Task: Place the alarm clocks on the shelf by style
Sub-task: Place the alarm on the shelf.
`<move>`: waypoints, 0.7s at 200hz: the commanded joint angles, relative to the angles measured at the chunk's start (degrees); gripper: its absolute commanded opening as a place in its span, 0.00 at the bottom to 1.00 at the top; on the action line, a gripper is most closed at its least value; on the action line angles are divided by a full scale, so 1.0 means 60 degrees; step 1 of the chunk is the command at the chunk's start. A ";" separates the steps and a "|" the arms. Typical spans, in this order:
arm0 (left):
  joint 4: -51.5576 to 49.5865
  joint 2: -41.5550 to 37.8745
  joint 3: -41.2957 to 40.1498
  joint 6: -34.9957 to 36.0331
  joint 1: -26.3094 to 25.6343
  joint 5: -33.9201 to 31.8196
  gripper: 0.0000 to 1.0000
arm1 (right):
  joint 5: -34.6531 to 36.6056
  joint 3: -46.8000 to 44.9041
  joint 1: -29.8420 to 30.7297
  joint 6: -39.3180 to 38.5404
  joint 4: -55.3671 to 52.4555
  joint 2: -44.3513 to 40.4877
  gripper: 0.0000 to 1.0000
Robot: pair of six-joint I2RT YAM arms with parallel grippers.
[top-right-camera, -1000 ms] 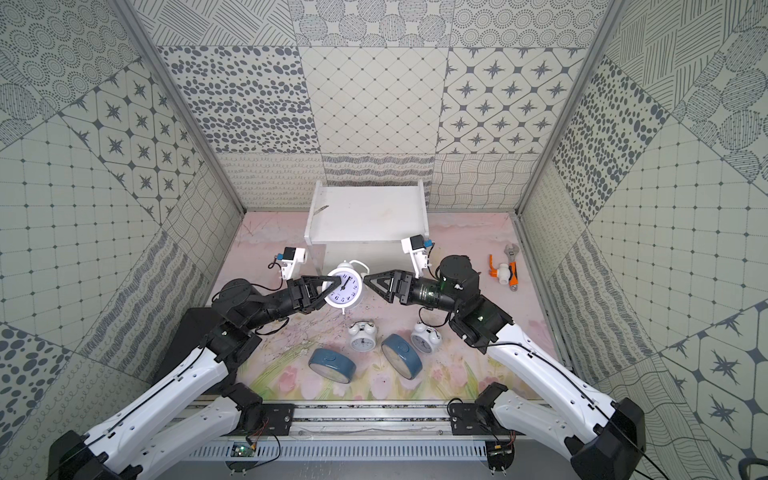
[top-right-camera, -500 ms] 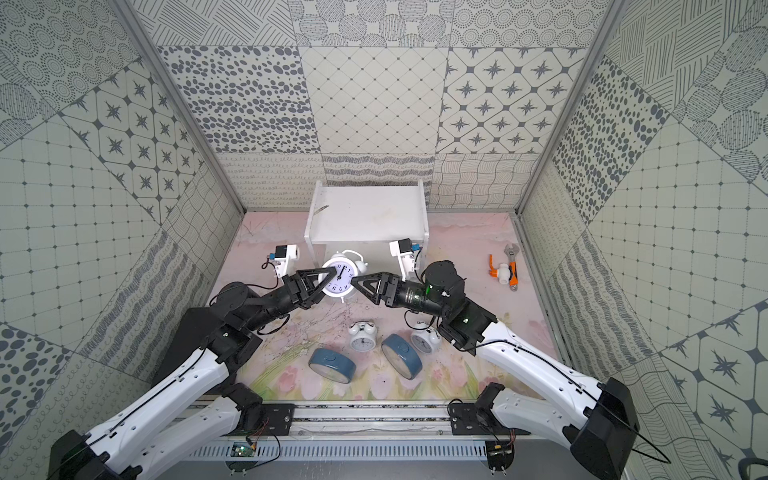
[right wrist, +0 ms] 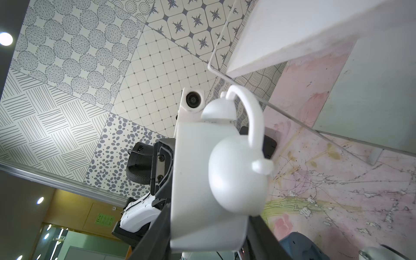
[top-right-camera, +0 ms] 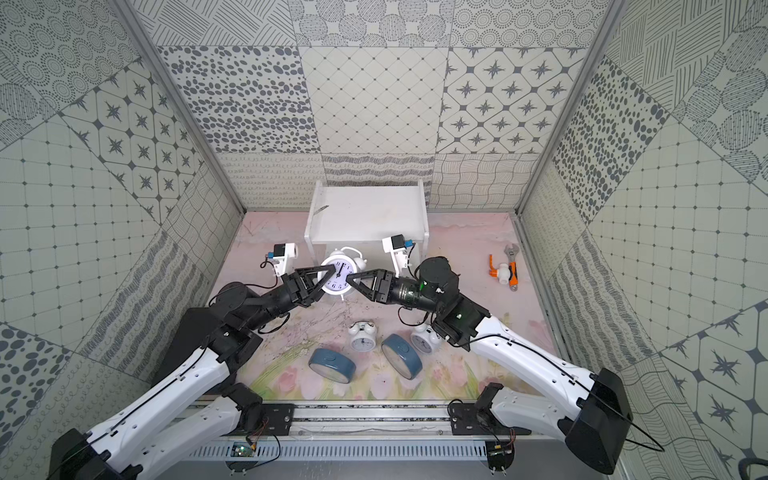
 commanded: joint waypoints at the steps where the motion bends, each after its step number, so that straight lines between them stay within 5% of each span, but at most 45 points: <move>1: 0.0753 0.0044 0.0122 -0.0005 -0.0019 0.0248 0.49 | -0.0310 0.0452 0.0026 -0.0544 0.0143 0.0027 0.44; 26: 0.0038 -0.0029 0.0453 0.0385 -0.0021 0.0574 0.81 | -0.1225 0.0808 -0.0424 -0.0813 -0.0433 -0.0010 0.40; 59: -0.1623 -0.0331 0.1200 0.1322 -0.0021 0.1075 0.93 | -0.3120 0.1350 -0.1756 -0.1029 -0.1338 -0.0165 0.38; 83: -0.1568 -0.0307 0.1328 0.1315 -0.0021 0.1614 0.88 | -0.3678 0.2127 -0.1876 -0.2148 -0.2979 -0.0085 0.37; 140: -0.2583 -0.0146 0.1784 0.1879 -0.0020 0.2578 0.56 | -0.3795 0.2298 -0.2132 -0.2521 -0.3303 -0.0022 0.37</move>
